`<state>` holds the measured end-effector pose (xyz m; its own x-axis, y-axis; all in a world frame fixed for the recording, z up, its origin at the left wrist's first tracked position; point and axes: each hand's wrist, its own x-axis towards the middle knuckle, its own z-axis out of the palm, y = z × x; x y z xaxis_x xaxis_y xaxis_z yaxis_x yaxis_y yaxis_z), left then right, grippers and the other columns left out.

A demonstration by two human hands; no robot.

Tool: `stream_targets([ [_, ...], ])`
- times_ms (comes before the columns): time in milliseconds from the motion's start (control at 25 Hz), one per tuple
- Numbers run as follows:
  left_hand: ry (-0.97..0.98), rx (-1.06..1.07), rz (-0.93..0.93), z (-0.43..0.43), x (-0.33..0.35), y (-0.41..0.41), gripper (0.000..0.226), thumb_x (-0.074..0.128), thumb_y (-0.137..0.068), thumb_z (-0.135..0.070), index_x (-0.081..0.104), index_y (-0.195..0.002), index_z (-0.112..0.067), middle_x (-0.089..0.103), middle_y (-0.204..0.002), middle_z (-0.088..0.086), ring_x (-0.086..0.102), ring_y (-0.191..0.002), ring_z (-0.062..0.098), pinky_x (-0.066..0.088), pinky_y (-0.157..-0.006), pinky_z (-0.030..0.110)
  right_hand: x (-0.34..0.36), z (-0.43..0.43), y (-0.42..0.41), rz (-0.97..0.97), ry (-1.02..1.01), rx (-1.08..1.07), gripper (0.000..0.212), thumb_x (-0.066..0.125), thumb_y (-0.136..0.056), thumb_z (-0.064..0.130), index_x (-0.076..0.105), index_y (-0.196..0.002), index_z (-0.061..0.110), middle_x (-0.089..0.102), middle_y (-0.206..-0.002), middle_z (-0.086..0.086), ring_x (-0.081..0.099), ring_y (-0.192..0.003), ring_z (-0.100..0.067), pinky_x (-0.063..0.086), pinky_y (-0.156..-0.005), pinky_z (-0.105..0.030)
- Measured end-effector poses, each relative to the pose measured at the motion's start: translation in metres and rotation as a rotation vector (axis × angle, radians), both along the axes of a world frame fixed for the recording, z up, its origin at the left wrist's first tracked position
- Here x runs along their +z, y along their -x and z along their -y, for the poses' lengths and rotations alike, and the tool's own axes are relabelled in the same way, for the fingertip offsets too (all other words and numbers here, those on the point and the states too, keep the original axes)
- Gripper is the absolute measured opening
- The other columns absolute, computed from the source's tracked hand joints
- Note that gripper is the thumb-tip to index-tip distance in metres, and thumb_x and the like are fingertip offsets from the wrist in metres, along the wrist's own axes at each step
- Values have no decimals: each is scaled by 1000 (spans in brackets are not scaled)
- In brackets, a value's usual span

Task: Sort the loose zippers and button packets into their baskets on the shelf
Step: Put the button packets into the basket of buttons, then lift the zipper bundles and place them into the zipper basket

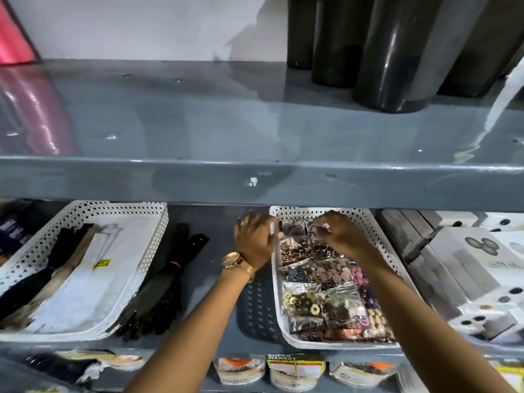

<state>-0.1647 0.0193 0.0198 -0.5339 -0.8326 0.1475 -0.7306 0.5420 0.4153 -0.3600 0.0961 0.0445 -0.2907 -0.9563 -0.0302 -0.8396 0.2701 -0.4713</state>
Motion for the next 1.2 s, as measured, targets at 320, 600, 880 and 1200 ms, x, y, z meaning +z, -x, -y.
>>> stream_targets([
  [320,-273,482,219,13,5,-134,47,46,-90,-23,33,-132,-5,45,-134,26,45,-125,44,38,-104,47,10,33,-186,231,140,66,24,54,-90,31,69,-98,14,71,-106,-16,65,-103,-33,51,-86,-37],
  [600,-159,451,359,-16,-7,-167,48,44,-88,-12,35,-134,-7,51,-130,20,52,-120,38,46,-97,46,-40,44,-268,440,-274,25,42,49,-90,39,63,-96,0,67,-105,-29,66,-98,-42,56,-82,-47],
  [880,-467,88,-448,-13,8,-173,57,51,-85,2,40,-138,-15,56,-135,13,56,-120,27,46,-103,38,-37,34,-262,1053,-23,-373,26,62,-87,33,65,-73,12,65,-46,3,58,-39,-4,39,-33,-15],
  [1200,-310,202,267,3,-12,-175,72,49,-92,-36,12,-148,-9,39,-140,28,51,-121,44,44,-99,45,-34,13,-234,1422,234,-498,43,44,-94,39,68,-89,4,47,-53,-2,45,-42,-17,41,-48,-29],
])
